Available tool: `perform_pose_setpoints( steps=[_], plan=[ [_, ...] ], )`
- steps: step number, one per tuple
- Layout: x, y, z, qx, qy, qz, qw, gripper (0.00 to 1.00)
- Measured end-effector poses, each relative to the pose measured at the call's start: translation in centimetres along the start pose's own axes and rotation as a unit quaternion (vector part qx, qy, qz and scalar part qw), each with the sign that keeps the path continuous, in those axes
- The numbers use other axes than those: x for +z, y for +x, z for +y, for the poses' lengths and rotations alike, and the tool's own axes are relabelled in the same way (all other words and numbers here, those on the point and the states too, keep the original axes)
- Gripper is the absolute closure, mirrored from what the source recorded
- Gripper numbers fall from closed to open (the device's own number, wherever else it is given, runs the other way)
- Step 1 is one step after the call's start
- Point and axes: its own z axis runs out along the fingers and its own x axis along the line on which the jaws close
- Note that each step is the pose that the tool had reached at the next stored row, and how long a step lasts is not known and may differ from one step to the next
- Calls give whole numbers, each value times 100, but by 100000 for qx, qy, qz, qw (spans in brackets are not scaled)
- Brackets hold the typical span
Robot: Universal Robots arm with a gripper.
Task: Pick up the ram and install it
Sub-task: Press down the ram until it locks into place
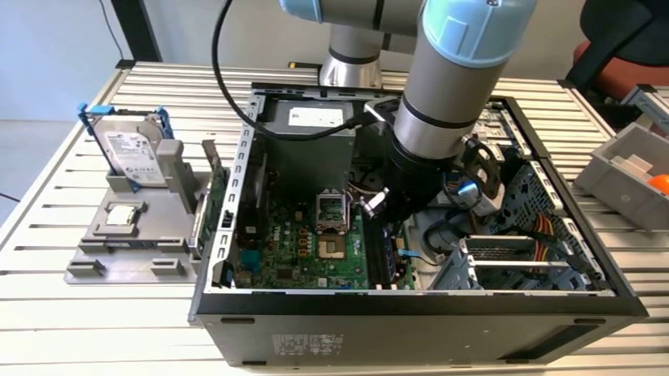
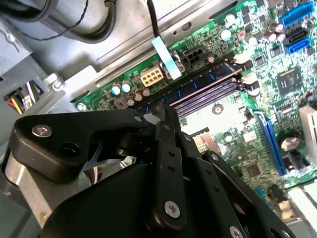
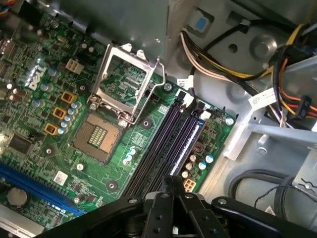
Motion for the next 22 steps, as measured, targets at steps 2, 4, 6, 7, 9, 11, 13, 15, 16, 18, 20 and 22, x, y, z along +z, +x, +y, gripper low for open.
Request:
perform_pose_setpoints(
  steps=[2,4,6,7,9,11,13,15,16,18,20,22],
  plan=[
    [0,-1,0,-1017,-333,-162,99994,100],
    [0,-1,0,-1968,-804,-395,99977,100],
    [0,-1,1,-3005,-1030,-493,99948,100],
    [1,-1,1,-3619,-1101,-517,99927,100],
    [1,-1,1,-4763,-1228,-559,99877,100],
    [0,-1,0,-5900,-1369,-601,99815,100],
    [1,-1,0,-7075,-1511,-652,99736,100],
    [-1,-4,0,-8249,-1625,-679,99644,100],
    [0,-4,-1,-8846,-1697,-707,99591,100],
    [-1,-7,-2,-9988,-1798,-725,99481,100],
    [-2,-13,-6,-11002,-1909,-754,99372,100],
    [-1,-21,-10,-12016,-2006,-782,99252,100]
  ],
)
